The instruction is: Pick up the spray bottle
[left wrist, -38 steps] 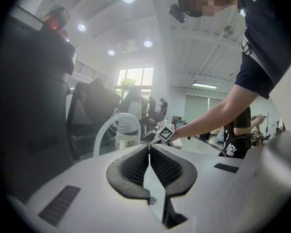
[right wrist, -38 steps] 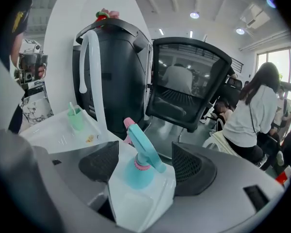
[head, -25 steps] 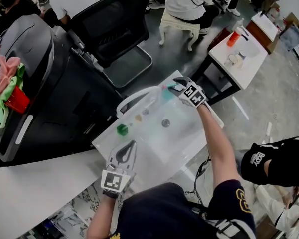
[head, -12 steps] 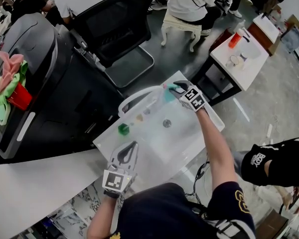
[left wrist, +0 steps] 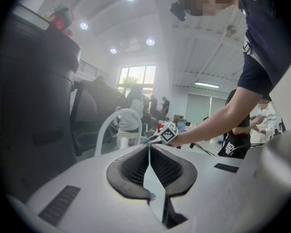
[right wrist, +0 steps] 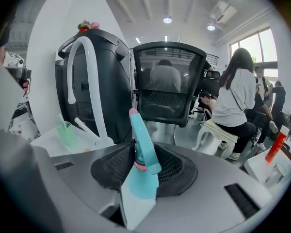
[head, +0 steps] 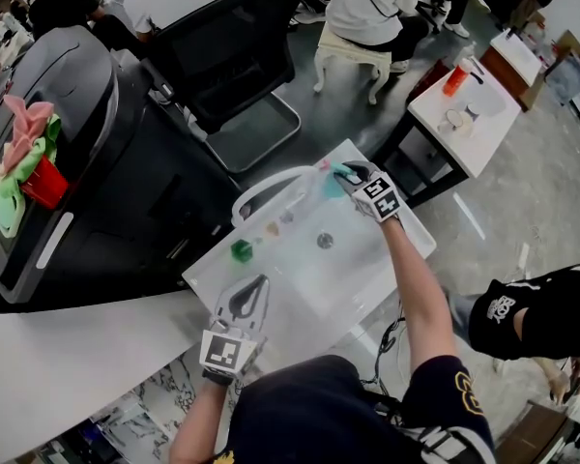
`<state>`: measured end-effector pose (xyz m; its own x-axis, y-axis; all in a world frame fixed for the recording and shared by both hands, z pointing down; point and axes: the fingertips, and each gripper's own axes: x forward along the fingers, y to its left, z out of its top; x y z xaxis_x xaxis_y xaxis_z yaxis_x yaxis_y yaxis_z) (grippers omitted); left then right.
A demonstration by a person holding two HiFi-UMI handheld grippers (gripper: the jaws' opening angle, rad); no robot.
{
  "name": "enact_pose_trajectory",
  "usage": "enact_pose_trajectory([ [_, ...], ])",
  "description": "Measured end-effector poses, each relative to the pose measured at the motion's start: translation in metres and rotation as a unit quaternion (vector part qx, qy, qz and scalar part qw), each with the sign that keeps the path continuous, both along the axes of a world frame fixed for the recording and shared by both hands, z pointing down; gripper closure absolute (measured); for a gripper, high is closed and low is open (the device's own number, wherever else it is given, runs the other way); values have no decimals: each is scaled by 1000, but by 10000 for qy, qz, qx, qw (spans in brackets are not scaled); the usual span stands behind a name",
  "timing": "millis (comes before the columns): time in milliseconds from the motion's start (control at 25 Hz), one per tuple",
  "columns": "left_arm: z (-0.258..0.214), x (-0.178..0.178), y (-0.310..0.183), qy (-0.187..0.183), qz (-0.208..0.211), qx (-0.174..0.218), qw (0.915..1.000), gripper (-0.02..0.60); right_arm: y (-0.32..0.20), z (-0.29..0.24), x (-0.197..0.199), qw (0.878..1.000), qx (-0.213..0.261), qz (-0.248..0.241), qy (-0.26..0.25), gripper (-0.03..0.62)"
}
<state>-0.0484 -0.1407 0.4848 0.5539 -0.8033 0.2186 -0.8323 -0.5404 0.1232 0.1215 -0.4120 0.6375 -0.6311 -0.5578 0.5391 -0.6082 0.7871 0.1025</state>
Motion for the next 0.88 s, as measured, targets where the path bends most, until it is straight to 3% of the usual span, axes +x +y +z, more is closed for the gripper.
enact_pose_trajectory([
  [440, -9, -1, 16, 54, 47, 171, 9998, 557, 25, -32, 21, 9977, 155, 574, -317, 471],
  [880, -24, -24, 42, -51, -96, 556, 9984, 557, 120, -106, 34, 9840, 320, 1336, -1132, 471],
])
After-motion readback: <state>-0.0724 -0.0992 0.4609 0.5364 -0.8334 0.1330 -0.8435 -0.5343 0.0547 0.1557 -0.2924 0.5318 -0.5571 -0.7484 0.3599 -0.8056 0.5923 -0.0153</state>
